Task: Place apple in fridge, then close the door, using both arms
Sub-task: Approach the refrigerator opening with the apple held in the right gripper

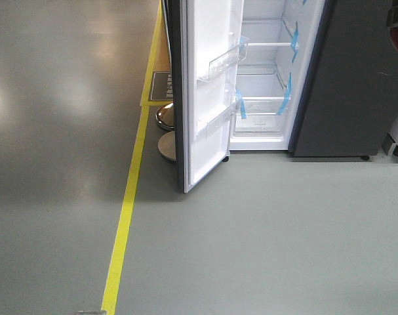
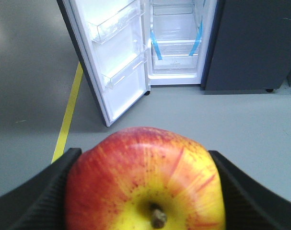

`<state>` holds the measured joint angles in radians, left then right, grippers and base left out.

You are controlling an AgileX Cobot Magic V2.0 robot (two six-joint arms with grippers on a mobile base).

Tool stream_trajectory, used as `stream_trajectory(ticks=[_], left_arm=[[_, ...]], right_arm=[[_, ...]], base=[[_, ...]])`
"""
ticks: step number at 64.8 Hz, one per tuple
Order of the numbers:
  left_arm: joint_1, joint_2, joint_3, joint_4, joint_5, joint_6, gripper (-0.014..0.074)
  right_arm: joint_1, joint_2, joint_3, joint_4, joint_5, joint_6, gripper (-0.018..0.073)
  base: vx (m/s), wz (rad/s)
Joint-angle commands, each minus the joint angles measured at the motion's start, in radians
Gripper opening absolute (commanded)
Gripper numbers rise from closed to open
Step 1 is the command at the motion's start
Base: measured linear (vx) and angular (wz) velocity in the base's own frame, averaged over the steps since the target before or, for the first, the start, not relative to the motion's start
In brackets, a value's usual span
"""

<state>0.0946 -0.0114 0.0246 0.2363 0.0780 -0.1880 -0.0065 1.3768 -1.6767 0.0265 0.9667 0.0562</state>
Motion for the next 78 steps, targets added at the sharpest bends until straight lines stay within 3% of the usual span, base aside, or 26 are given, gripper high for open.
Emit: stream_trajectory(ticks=[1,78], left_arm=[[-0.006,-0.016,0.029,-0.008,-0.069,-0.010,-0.0006],[-0.006,-0.016,0.029,-0.008,-0.069,-0.010,-0.0006]], right_arm=[[-0.002,-0.029,-0.027,-0.002,-0.073,0.000,0.0102],[-0.002,-0.029,-0.027,-0.002,-0.073,0.000,0.0102]], base=[[0.13,0.01],[0.11,0.00]])
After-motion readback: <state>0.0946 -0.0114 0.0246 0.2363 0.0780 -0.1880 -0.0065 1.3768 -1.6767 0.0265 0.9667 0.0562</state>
